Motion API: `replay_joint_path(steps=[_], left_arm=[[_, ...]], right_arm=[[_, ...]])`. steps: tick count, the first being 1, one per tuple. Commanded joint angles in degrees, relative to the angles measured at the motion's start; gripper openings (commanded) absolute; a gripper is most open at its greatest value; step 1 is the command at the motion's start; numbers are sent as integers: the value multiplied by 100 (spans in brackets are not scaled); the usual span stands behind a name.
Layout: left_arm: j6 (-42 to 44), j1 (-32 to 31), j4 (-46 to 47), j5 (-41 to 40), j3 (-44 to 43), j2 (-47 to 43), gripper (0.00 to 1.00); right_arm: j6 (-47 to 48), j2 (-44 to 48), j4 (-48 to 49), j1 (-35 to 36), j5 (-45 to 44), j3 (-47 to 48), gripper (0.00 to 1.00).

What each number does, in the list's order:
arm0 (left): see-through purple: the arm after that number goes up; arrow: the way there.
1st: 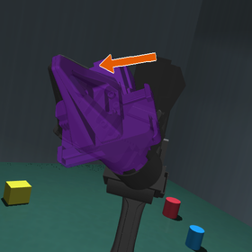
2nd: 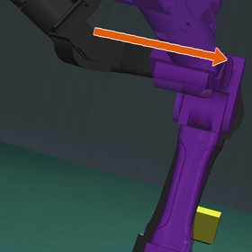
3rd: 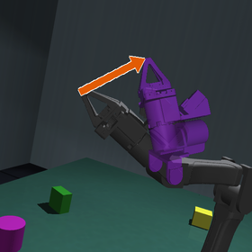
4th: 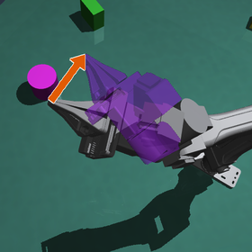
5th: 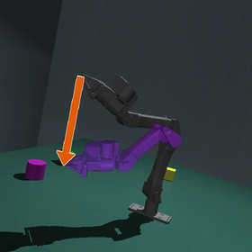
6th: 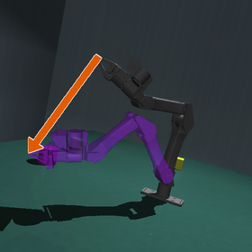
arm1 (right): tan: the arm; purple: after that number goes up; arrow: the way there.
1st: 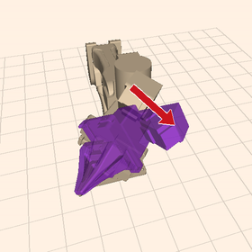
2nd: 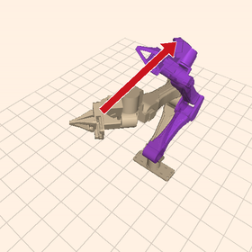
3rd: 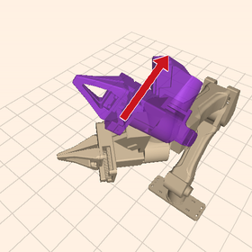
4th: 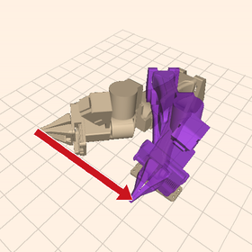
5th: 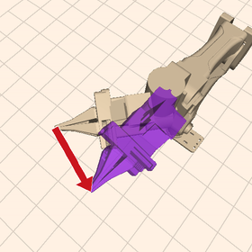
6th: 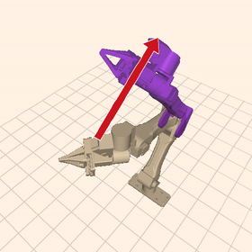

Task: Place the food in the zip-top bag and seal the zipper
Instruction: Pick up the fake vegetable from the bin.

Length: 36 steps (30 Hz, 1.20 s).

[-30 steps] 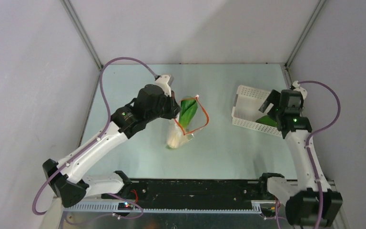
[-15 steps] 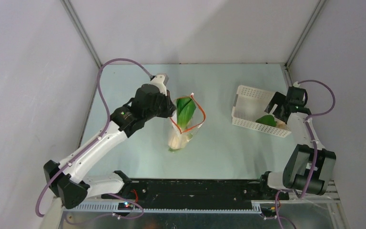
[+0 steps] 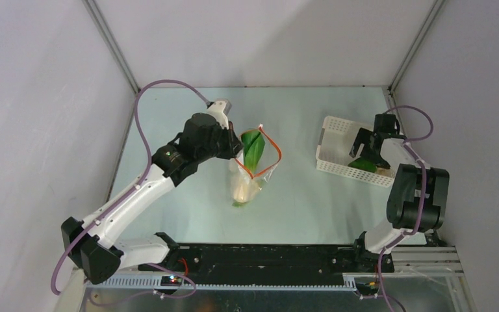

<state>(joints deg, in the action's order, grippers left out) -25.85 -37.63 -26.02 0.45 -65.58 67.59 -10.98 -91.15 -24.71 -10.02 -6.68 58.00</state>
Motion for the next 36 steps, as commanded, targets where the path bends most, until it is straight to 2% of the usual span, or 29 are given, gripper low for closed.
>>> replay_joint_path(steps=[1, 15, 20, 22, 24, 25, 27, 36], left_arm=[[78, 55, 356, 126, -13, -48, 0], [68, 77, 378, 211, -10, -44, 0], [49, 82, 378, 219, -31, -40, 0], [48, 80, 378, 227, -45, -32, 0], [49, 86, 365, 228, -61, -27, 0], [47, 81, 369, 228, -67, -25, 0], [42, 81, 370, 234, -69, -19, 0], [-21, 83, 362, 292, -119, 17, 0]], right_arm=[[125, -219, -302, 169, -243, 356, 99], [99, -668, -350, 385, -62, 358, 98], [2, -609, -227, 358, 103, 355, 81], [-57, -534, -181, 329, 97, 355, 71], [-108, -414, -118, 285, 134, 358, 53], [-134, -320, -94, 270, 183, 355, 41], [-155, -168, -57, 226, 281, 363, 36], [-414, 865, 10, 67, 486, 360, 35]])
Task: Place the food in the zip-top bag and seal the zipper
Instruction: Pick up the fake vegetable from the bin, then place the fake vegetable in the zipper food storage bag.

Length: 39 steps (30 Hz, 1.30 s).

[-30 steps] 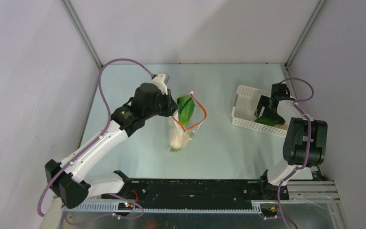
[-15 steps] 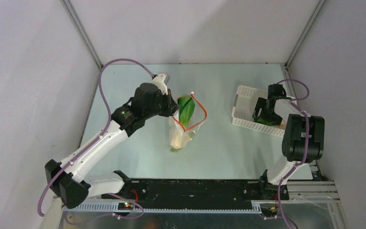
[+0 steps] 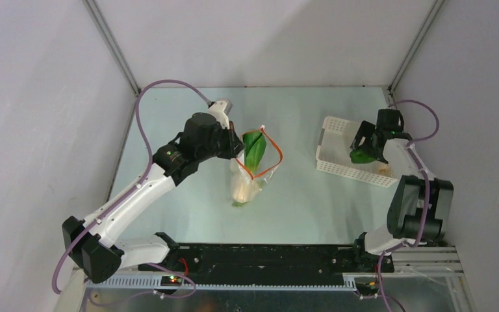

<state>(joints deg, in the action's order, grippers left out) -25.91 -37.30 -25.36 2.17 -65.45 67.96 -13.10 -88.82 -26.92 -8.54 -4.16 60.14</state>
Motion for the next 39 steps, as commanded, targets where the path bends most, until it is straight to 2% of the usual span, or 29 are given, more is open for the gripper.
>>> replay_joint_path(steps=[1, 4, 8, 12, 17, 20, 26, 33, 39], left_arm=[[-26, 48, 302, 127, -130, -16, 0], [-75, 54, 304, 137, -119, -25, 0], [-138, 56, 327, 214, -101, -40, 0], [-229, 56, 335, 318, -87, -64, 0], [-383, 52, 388, 455, -30, -105, 0], [-424, 53, 418, 518, 5, -147, 0], [-509, 54, 441, 646, 44, -181, 0], [-565, 53, 515, 809, 58, -170, 0], [-611, 50, 553, 857, 63, -183, 0]], right_arm=[[-241, 869, 235, -92, 290, 151, 35], [-284, 1396, 205, -26, 899, 148, 35], [-411, 2391, 269, 532, 1550, 145, 35], [-643, 3002, 685, 1676, 2009, 122, 35], [-816, 3087, 1518, 3532, 1822, 60, 33], [-622, 2805, 1838, 4511, 1258, 58, 32], [-98, 2286, 2030, 5612, -254, 86, 31], [343, 1762, 1953, 6230, -2345, 117, 30], [793, 1459, 2043, 6569, -3398, 121, 34]])
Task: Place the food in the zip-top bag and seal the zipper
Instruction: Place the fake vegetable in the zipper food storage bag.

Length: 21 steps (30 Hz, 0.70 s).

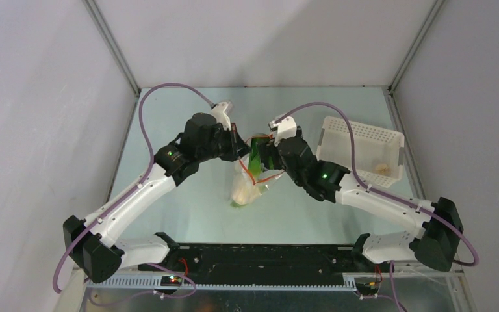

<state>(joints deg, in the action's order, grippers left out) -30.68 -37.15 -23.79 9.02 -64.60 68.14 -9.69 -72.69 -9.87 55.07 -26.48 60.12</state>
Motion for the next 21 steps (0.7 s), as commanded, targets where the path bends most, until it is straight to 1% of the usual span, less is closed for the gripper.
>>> replay_joint_path(steps=[1, 2, 5, 7, 8, 9, 10, 11, 12, 14, 15, 17, 19, 21], left_arm=[[-167, 42, 403, 172, -24, -202, 0], [-176, 48, 415, 156, -33, -204, 0], [-251, 40, 419, 115, -35, -209, 0], [-284, 47, 426, 99, -25, -201, 0], [-296, 42, 422, 98, -24, -203, 0], [-311, 42, 422, 95, -25, -204, 0], [-324, 41, 425, 99, -17, -204, 0], [-329, 45, 434, 95, -9, -204, 0], [-343, 48, 435, 84, 9, -204, 0], [-365, 46, 435, 83, 28, -212, 0], [-367, 49, 439, 83, 33, -211, 0], [-376, 46, 445, 71, 35, -213, 0], [-380, 47, 439, 64, 35, -213, 0], [-378, 54, 438, 57, 28, -207, 0]], right_arm=[[478, -206, 335, 243, -1296, 121, 36], [488, -226, 327, 292, -1324, 127, 38], [364, -250, 239, 382, -1205, 126, 42], [295, -250, 191, 454, -1097, 128, 48], [258, -248, 155, 510, -1083, 124, 54], [240, -231, 136, 538, -1057, 124, 58], [200, -217, 108, 583, -1042, 125, 63], [176, -173, 95, 601, -968, 129, 65], [114, -148, 67, 619, -918, 127, 70], [20, -95, 36, 632, -794, 121, 77], [2, -72, 24, 642, -742, 127, 82], [-62, -67, -1, 644, -676, 129, 87], [-105, -56, -6, 657, -626, 126, 98], [-125, -41, -21, 667, -588, 126, 99]])
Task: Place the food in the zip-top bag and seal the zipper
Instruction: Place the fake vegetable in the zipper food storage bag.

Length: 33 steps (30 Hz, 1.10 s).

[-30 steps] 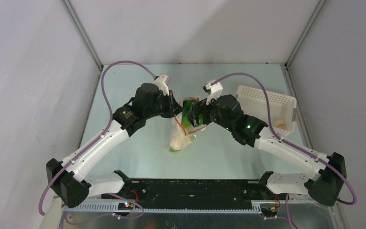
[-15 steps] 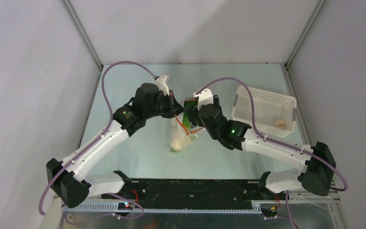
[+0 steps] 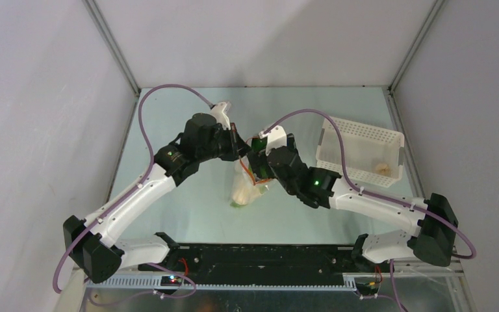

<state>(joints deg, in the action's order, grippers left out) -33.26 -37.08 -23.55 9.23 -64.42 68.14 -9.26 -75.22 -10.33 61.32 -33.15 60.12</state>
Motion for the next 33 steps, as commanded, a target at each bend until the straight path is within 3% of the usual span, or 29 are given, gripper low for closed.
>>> replay_joint_path(steps=[1, 18, 27, 33], left_arm=[[-122, 41, 413, 39, 14, -206, 0], [-137, 114, 464, 136, 143, -302, 0], [-126, 140, 526, 202, 222, -416, 0], [-103, 140, 578, 263, 269, -453, 0]], right_arm=[[-171, 221, 7, 40, 97, 130, 99], [-555, 795, 154, -83, 43, 127, 100], [-1861, 1165, -1603, -1007, 516, 116, 100], [-2161, 1264, -1787, -1463, 1017, -125, 96]])
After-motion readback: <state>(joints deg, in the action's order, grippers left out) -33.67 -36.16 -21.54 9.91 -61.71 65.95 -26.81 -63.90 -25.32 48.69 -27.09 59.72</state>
